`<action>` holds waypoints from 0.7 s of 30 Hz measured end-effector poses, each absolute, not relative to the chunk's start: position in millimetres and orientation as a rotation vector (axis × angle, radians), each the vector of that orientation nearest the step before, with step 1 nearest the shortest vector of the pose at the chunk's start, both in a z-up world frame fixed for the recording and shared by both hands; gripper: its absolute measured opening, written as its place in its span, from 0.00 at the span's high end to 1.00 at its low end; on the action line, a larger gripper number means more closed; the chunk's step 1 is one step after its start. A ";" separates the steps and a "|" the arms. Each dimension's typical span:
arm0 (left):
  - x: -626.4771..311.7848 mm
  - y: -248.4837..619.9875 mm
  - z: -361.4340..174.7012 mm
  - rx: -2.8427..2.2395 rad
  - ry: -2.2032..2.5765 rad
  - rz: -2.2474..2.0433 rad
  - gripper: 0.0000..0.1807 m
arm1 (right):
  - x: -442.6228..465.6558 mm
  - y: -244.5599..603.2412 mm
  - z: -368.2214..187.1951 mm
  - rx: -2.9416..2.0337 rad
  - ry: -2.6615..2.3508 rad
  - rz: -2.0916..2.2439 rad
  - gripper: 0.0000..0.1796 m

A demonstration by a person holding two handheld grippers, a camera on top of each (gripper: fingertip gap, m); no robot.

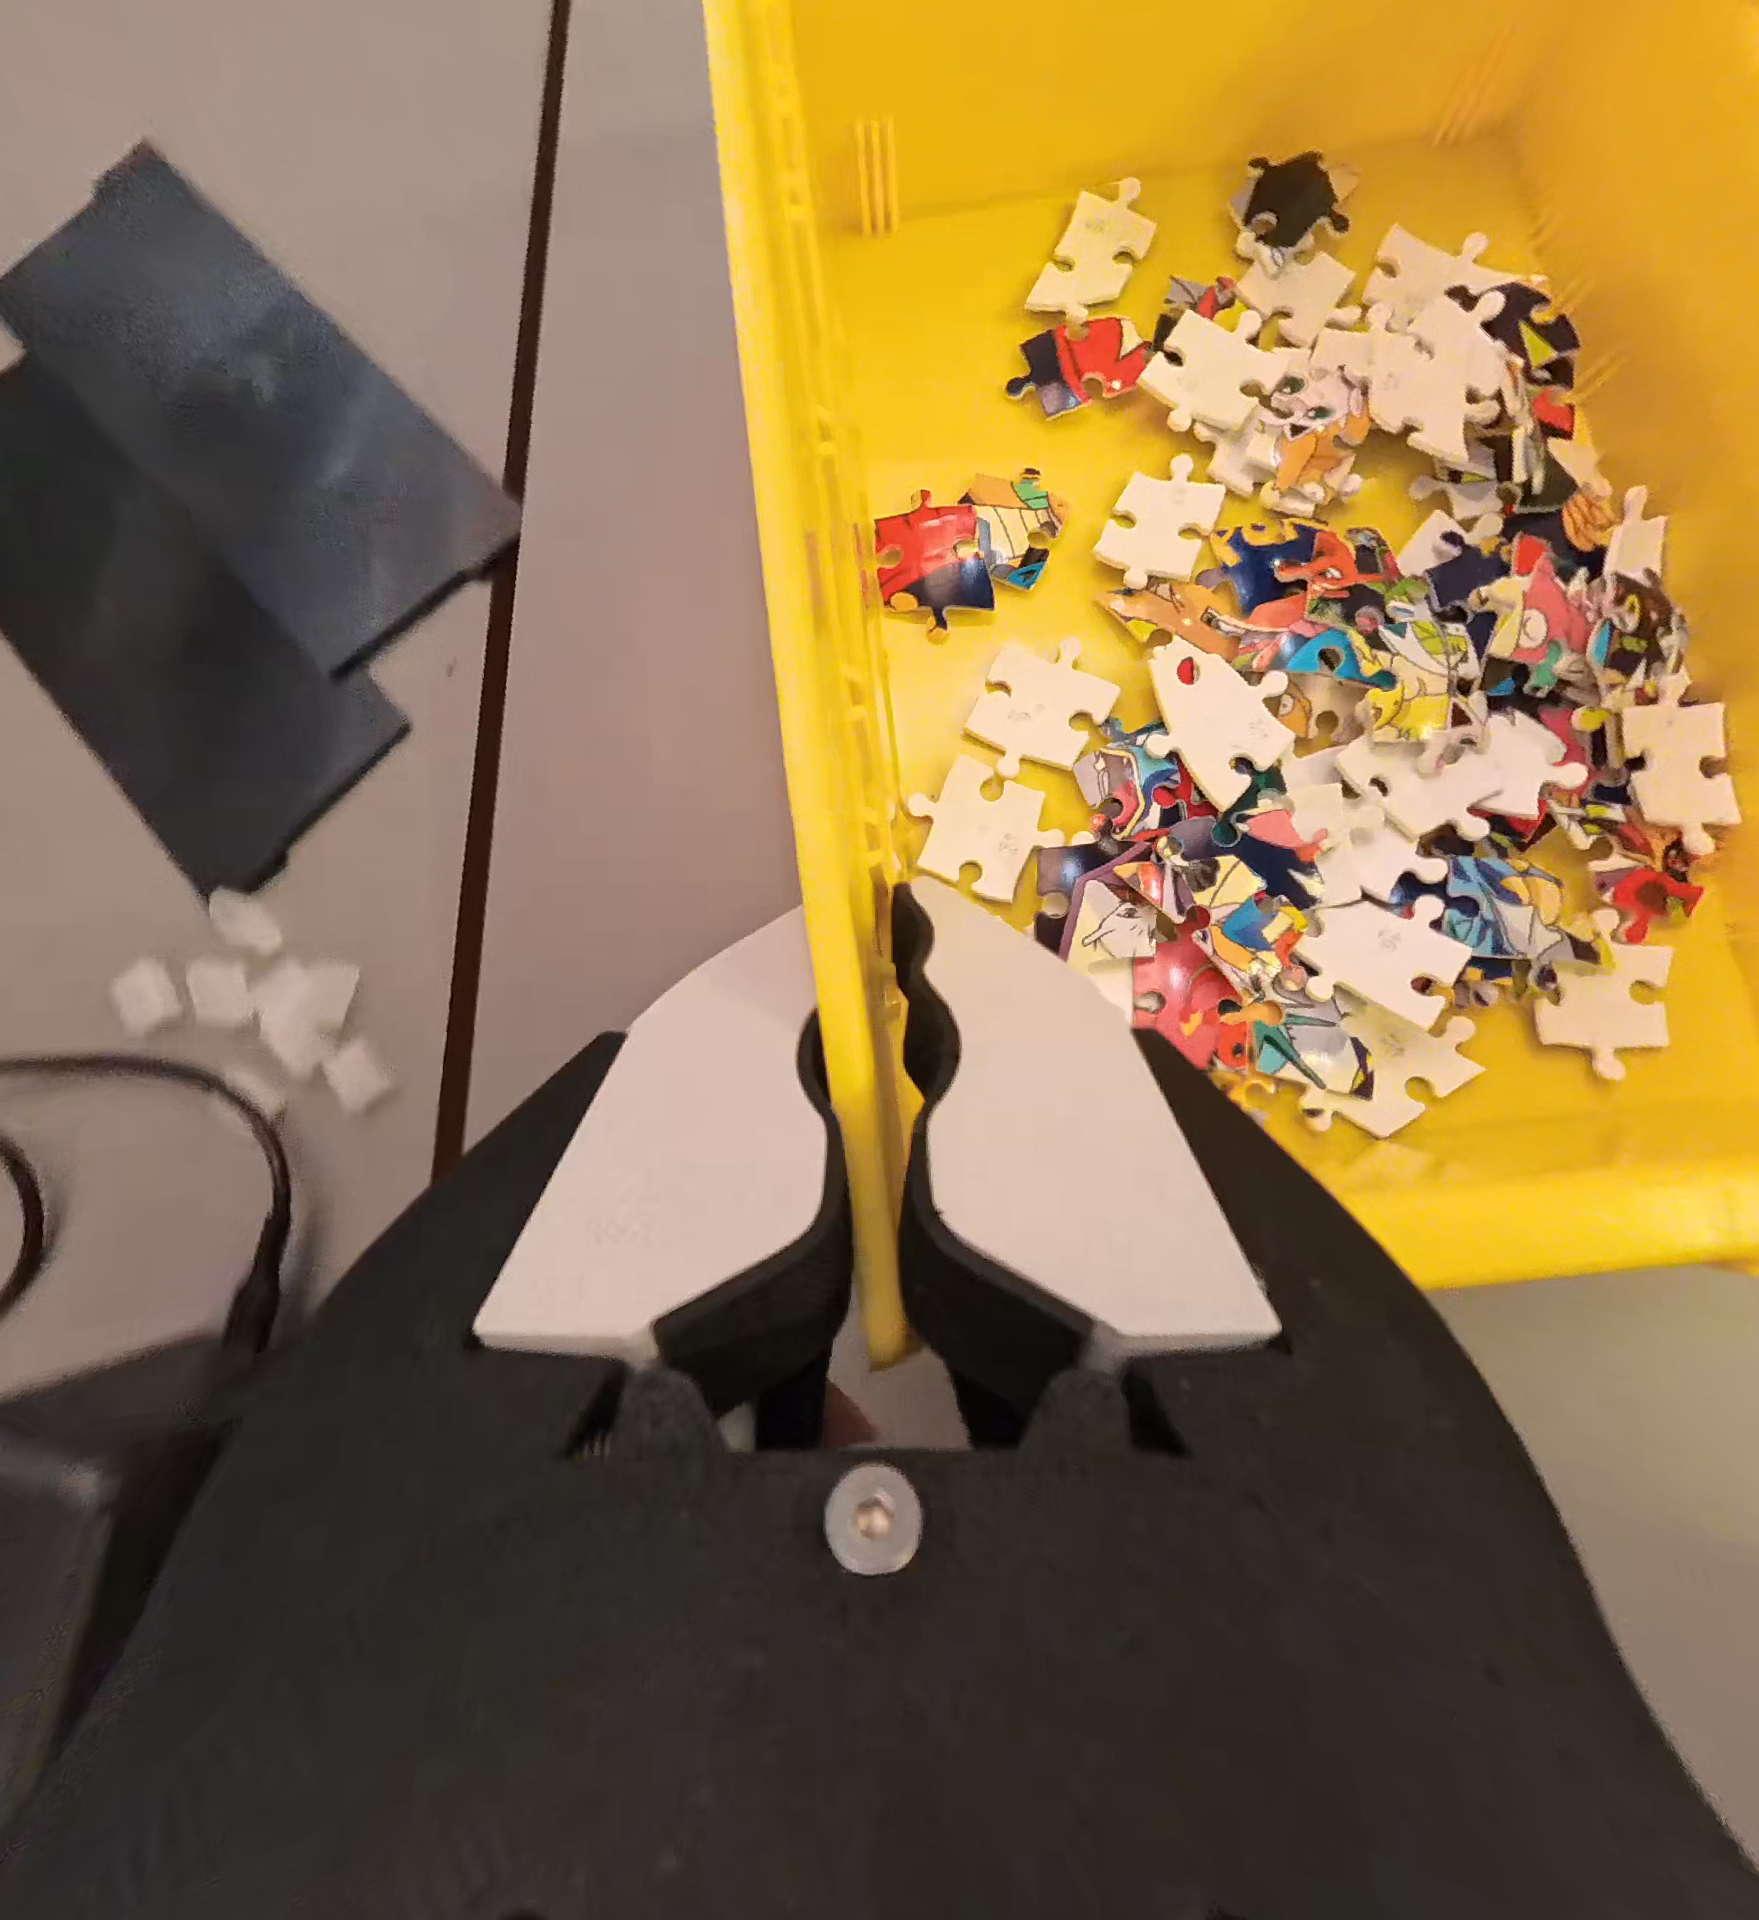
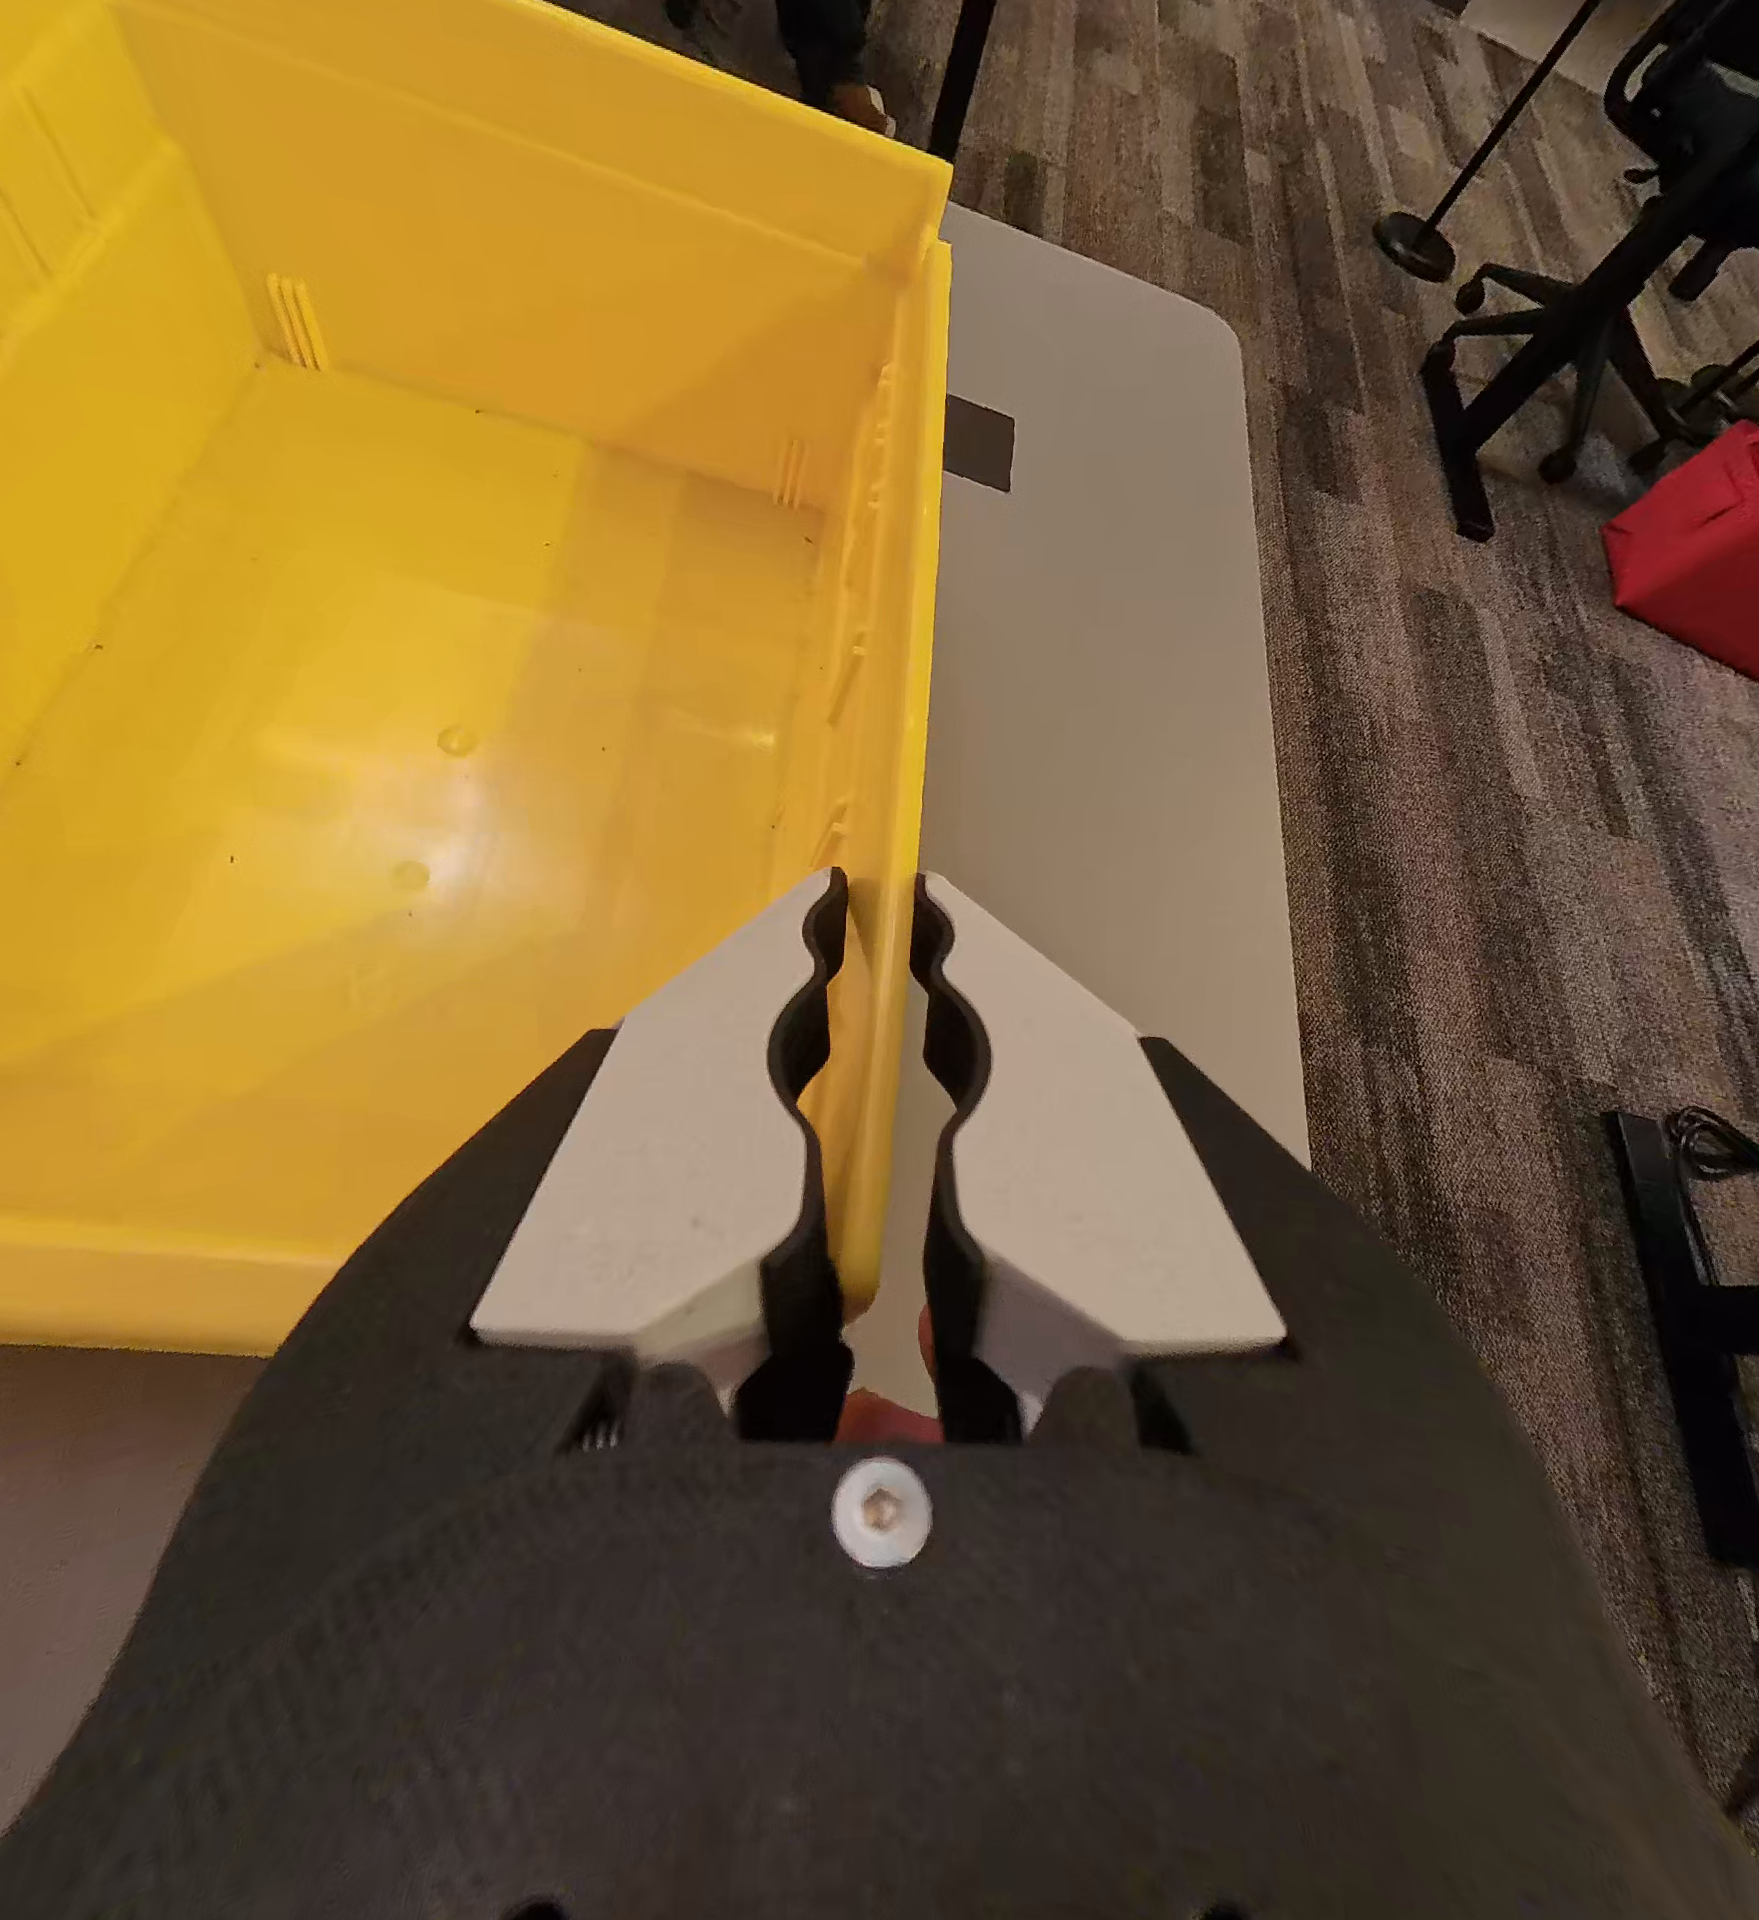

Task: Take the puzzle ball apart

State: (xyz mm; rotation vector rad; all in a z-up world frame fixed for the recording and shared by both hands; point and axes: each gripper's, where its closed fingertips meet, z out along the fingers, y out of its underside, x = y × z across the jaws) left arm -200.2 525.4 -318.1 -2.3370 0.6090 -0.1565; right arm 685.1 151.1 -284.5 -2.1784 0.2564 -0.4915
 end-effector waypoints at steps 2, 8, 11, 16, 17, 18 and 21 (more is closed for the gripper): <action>-191.6 548.9 -318.8 -2.329 0.619 -0.185 0.98 | 686.0 152.2 -284.6 -2.170 0.262 -0.479 0.95; -164.6 606.2 -320.8 -2.303 0.715 -0.227 0.98 | 687.1 154.6 -284.8 -2.163 0.296 -0.443 0.95; -151.5 627.6 -320.8 -2.292 0.747 -0.234 0.98 | 687.1 154.5 -284.8 -2.156 0.321 -0.444 0.95; -132.7 654.6 -320.7 -2.264 0.804 -0.225 0.97 | 685.9 155.3 -284.8 -2.149 0.353 -0.462 0.95; -129.3 658.4 -320.7 -2.262 0.810 -0.234 0.97 | 685.5 156.0 -284.8 -2.144 0.367 -0.458 0.95; -125.9 661.4 -320.6 -2.259 0.813 -0.248 0.97 | 685.1 157.0 -284.9 -2.141 0.373 -0.463 0.95; -120.3 669.0 -320.7 -2.256 0.830 -0.249 0.98 | 685.3 159.5 -285.1 -2.139 0.403 -0.475 0.95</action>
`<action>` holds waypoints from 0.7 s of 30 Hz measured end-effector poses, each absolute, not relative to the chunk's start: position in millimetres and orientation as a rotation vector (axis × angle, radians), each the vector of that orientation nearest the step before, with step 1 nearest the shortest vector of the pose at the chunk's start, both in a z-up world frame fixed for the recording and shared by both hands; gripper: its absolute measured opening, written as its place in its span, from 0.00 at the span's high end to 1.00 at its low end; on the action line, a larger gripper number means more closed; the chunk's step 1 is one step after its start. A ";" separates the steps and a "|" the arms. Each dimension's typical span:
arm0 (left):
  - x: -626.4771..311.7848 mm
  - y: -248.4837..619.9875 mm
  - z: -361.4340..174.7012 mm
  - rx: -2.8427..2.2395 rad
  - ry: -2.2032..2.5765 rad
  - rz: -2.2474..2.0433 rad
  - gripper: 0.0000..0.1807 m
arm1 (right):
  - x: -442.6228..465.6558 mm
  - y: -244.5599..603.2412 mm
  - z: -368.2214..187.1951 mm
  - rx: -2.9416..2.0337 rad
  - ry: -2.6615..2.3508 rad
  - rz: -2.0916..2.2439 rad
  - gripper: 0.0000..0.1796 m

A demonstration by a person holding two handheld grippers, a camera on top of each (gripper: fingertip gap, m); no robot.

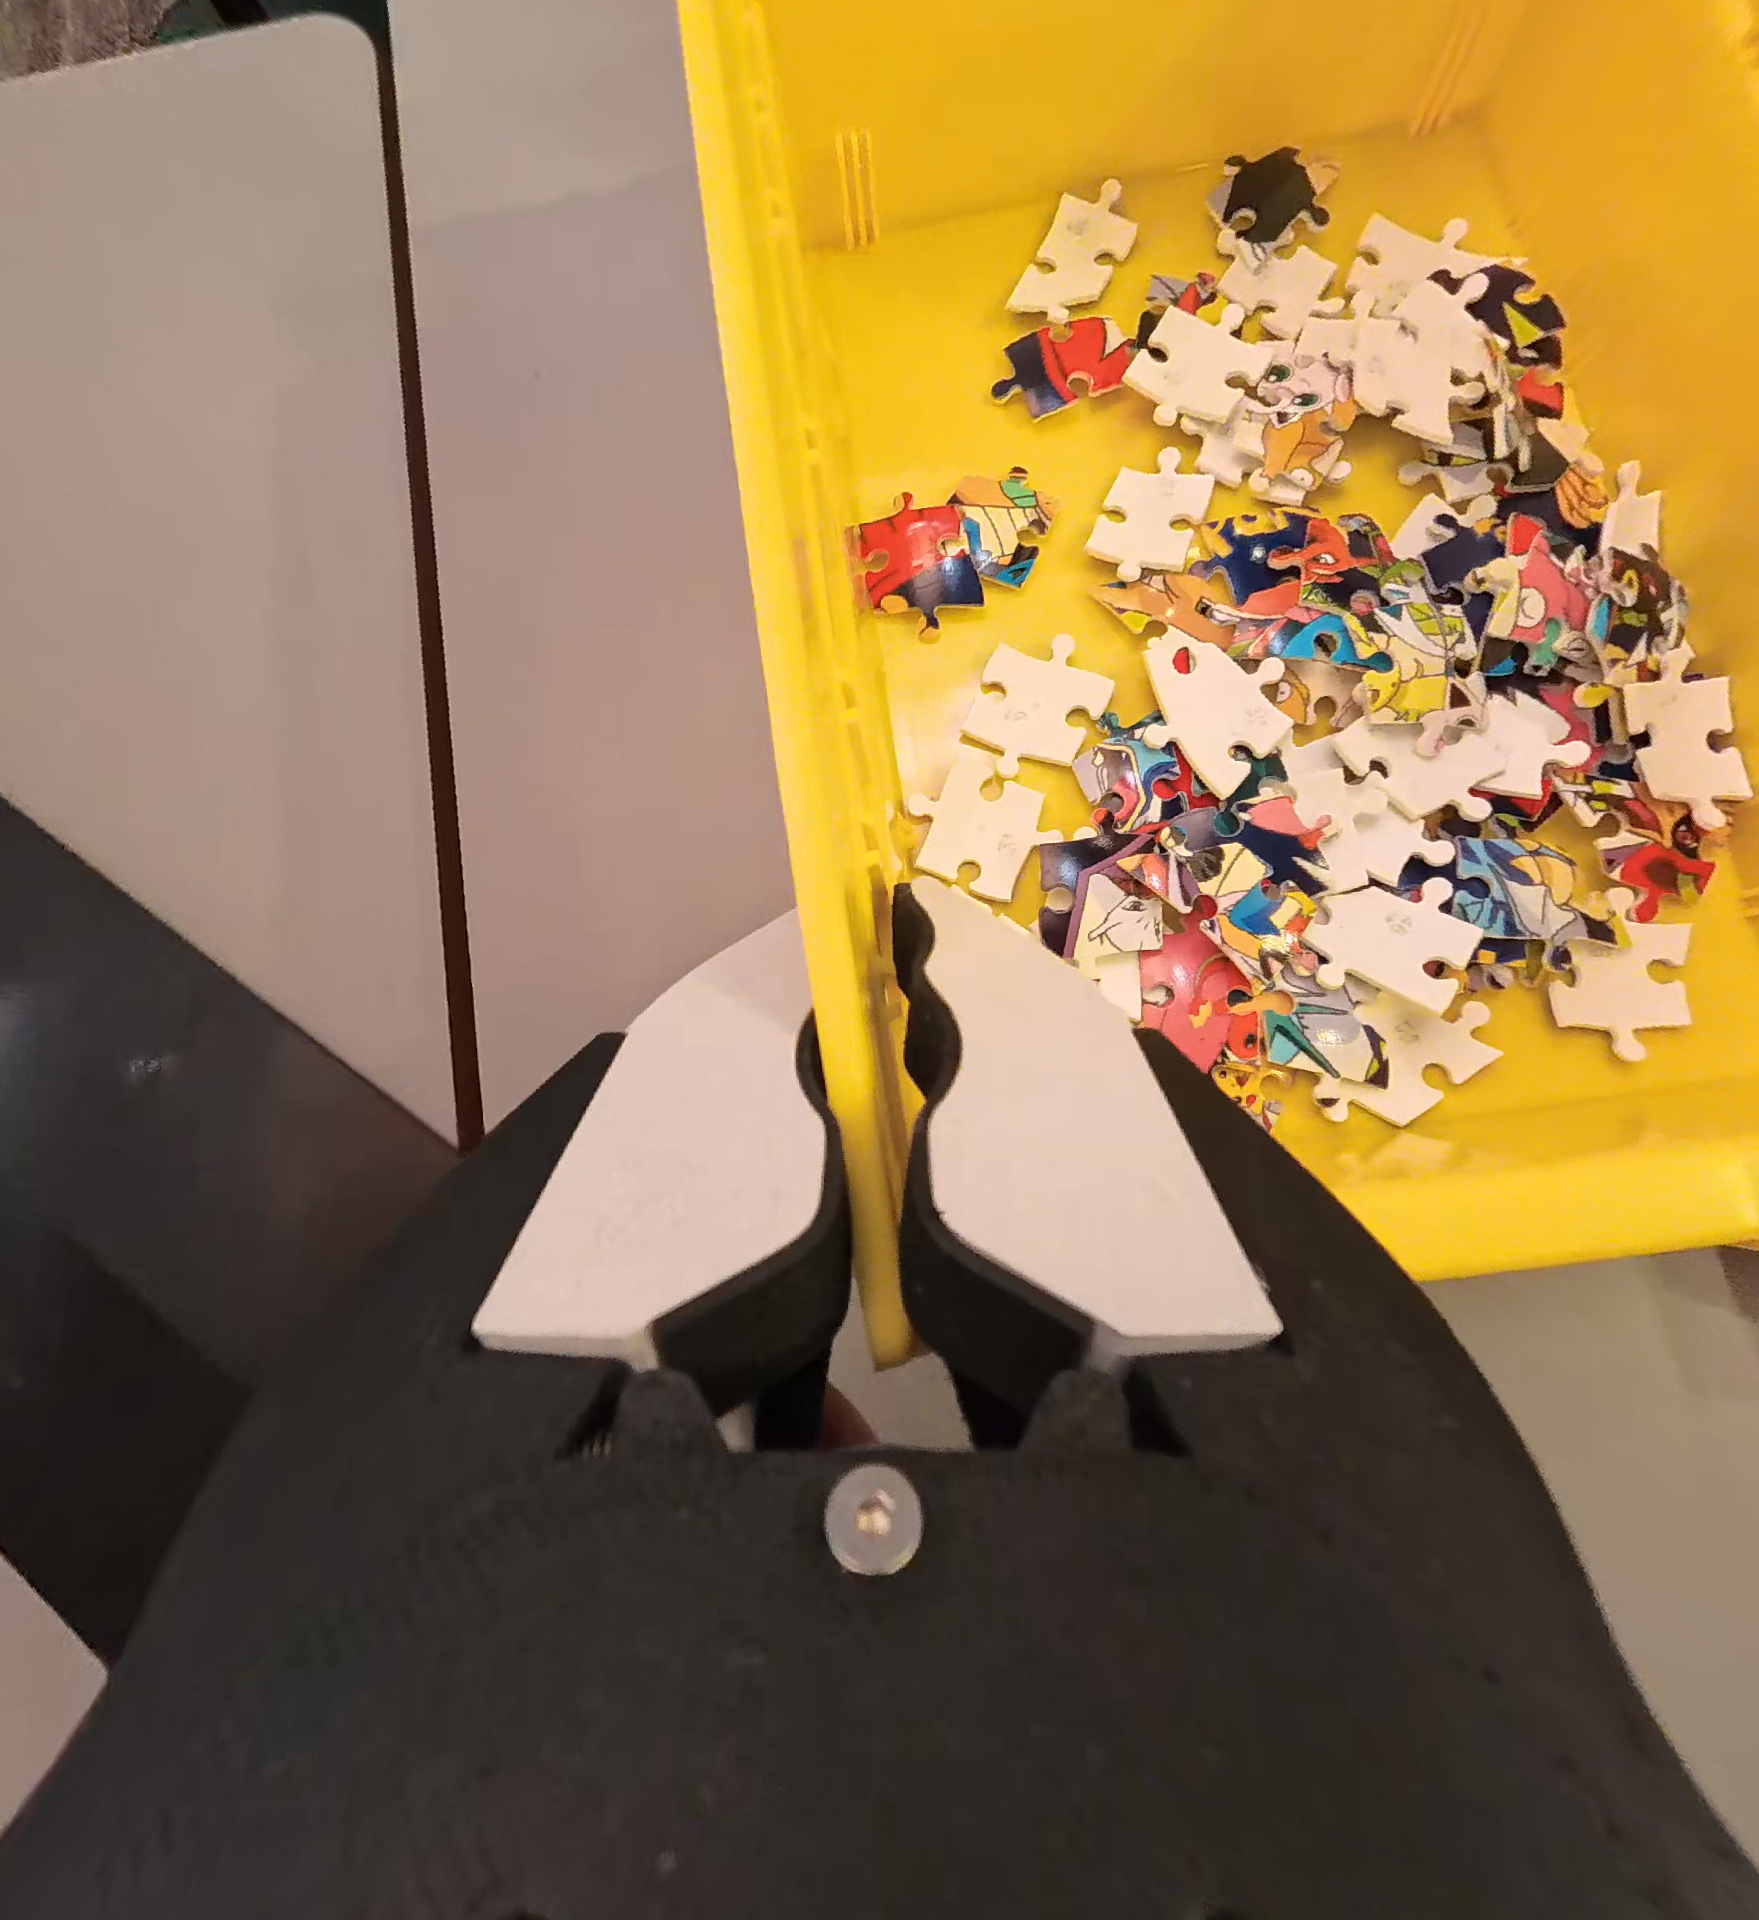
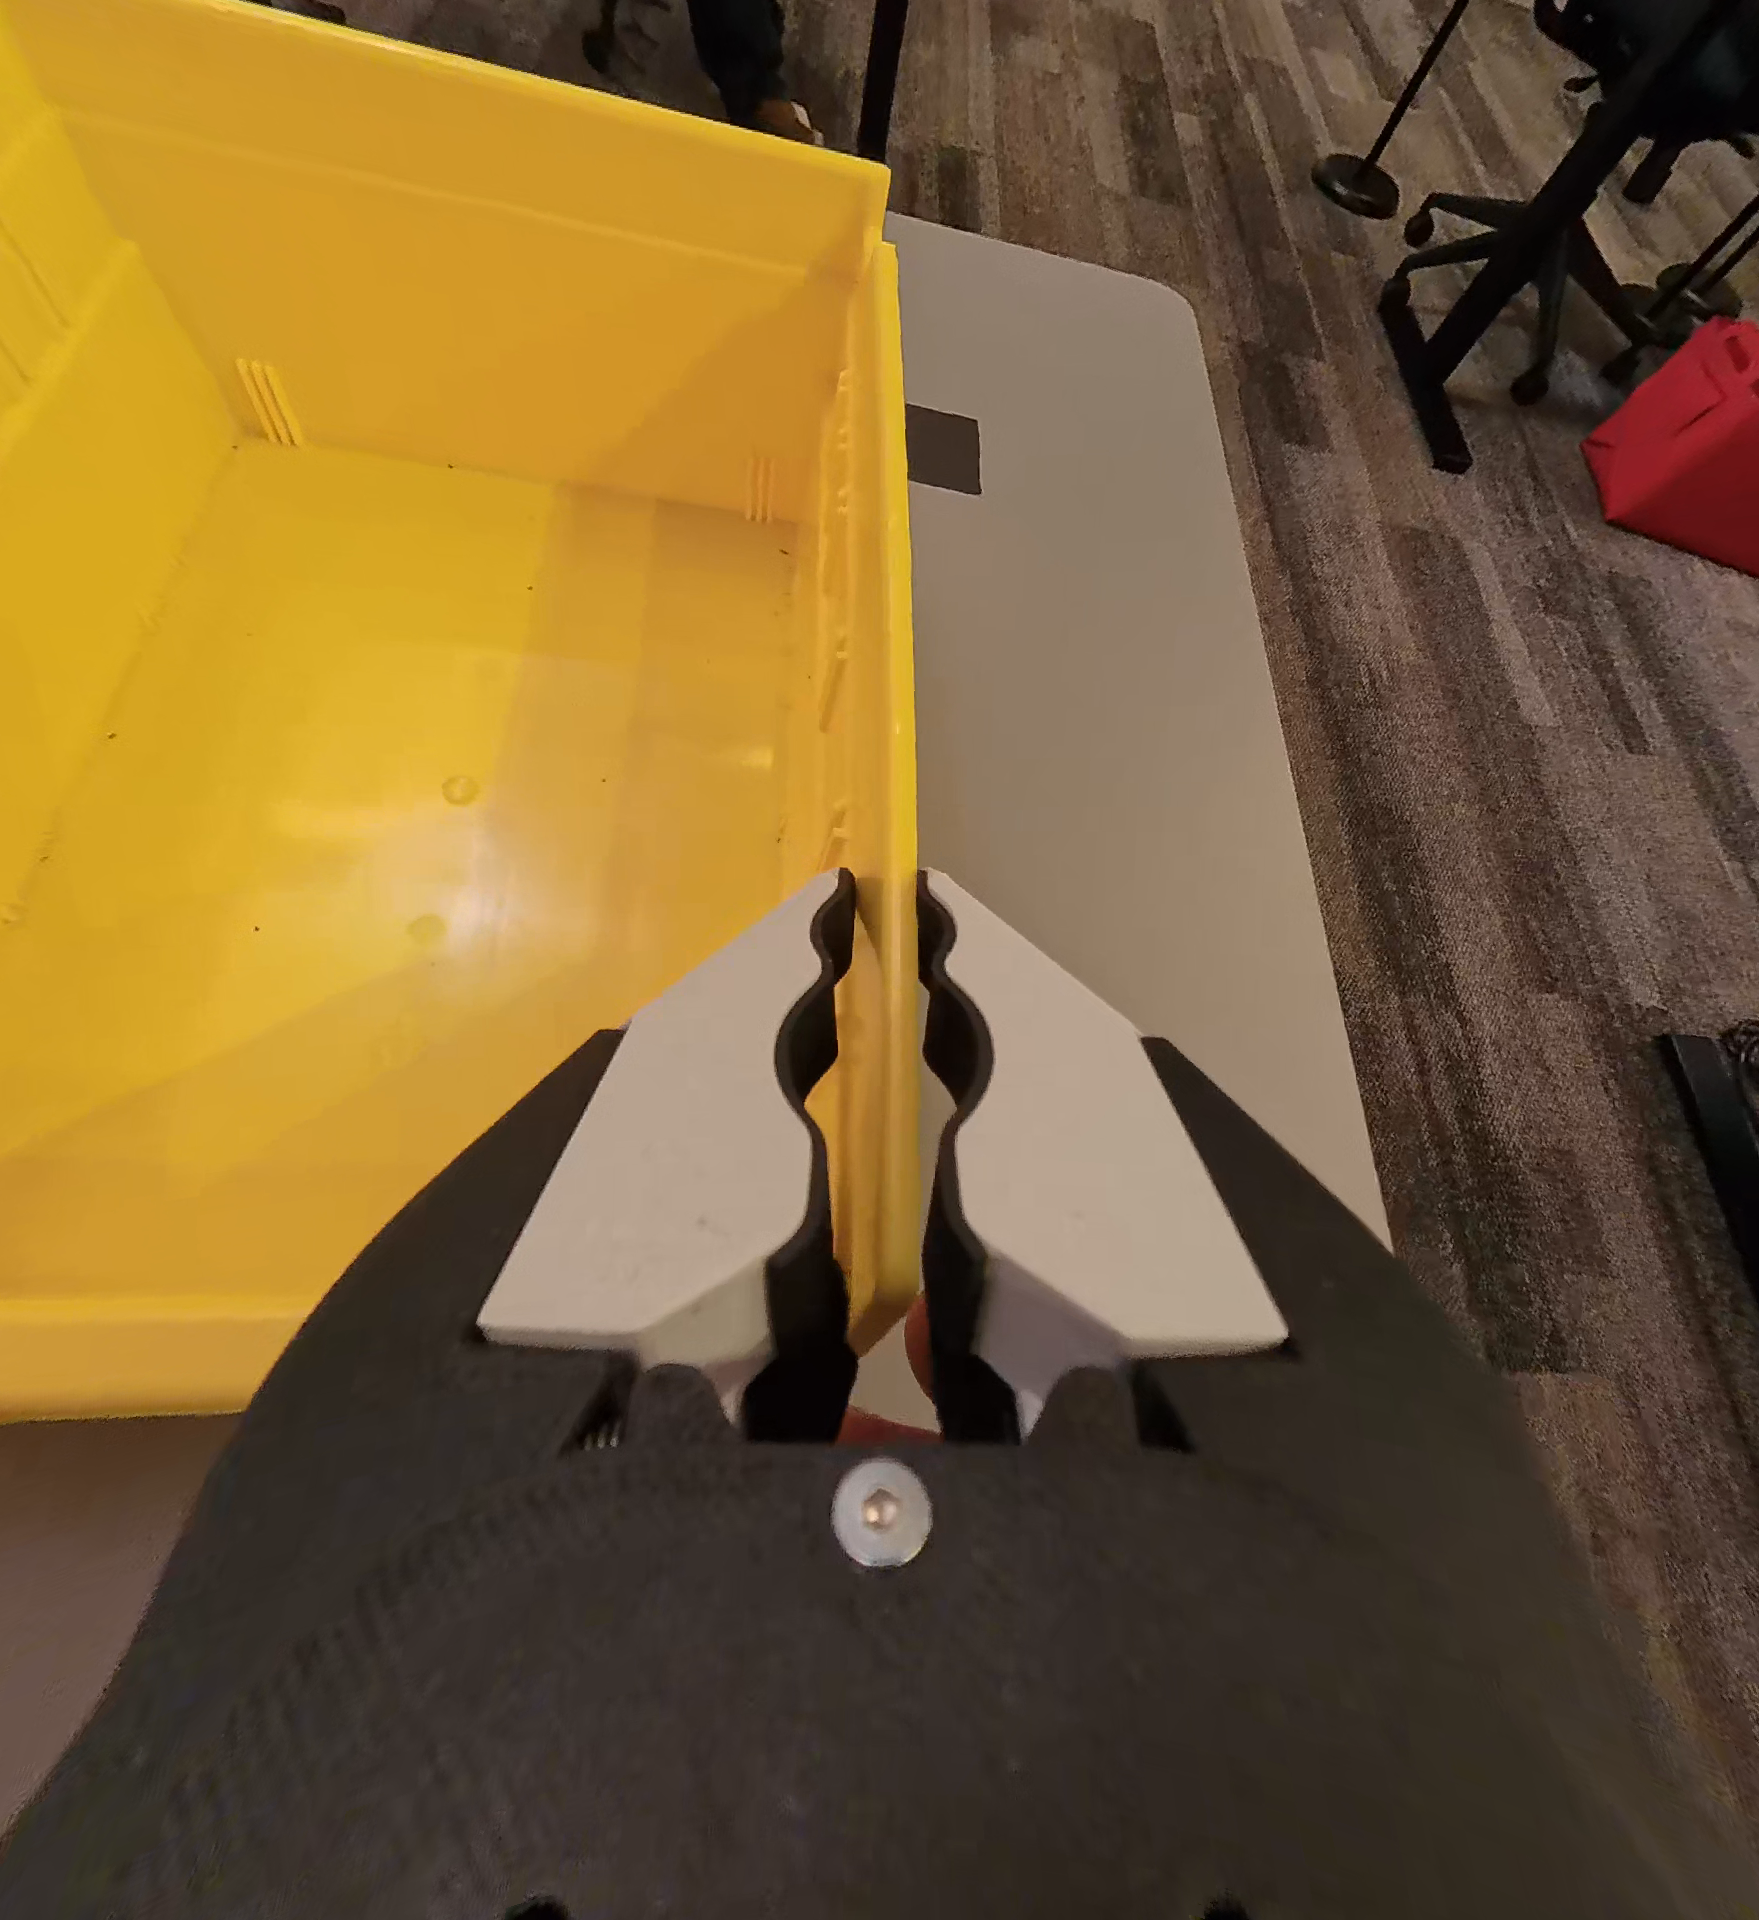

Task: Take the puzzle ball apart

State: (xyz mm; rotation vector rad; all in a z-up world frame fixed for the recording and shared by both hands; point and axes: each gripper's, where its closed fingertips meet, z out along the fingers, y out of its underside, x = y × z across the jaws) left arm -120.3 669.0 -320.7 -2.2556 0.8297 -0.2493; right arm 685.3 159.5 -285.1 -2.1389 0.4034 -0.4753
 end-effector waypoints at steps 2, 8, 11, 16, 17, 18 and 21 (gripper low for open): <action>-118.2 671.9 -320.5 -2.255 0.821 -0.262 0.98 | 686.3 162.5 -285.0 -2.131 0.421 -0.482 0.95; -116.9 673.1 -319.6 -2.247 0.805 -0.285 0.98 | 689.2 171.7 -285.0 -2.100 0.445 -0.503 0.95; -116.5 673.7 -319.4 -2.245 0.808 -0.286 0.97 | 691.0 174.6 -285.0 -2.101 0.441 -0.522 0.95; -115.3 674.9 -318.9 -2.244 0.782 -0.306 0.97 | 693.4 178.8 -285.0 -2.098 0.431 -0.503 0.96; -115.2 675.1 -318.8 -2.244 0.777 -0.309 0.97 | 693.7 179.0 -285.0 -2.102 0.427 -0.505 0.96; -115.1 675.4 -318.5 -2.241 0.768 -0.311 0.97 | 693.9 179.0 -284.9 -2.111 0.418 -0.512 0.96; -115.7 676.9 -317.0 -2.221 0.747 -0.305 0.96 | 695.5 178.2 -284.8 -2.114 0.451 -0.498 0.95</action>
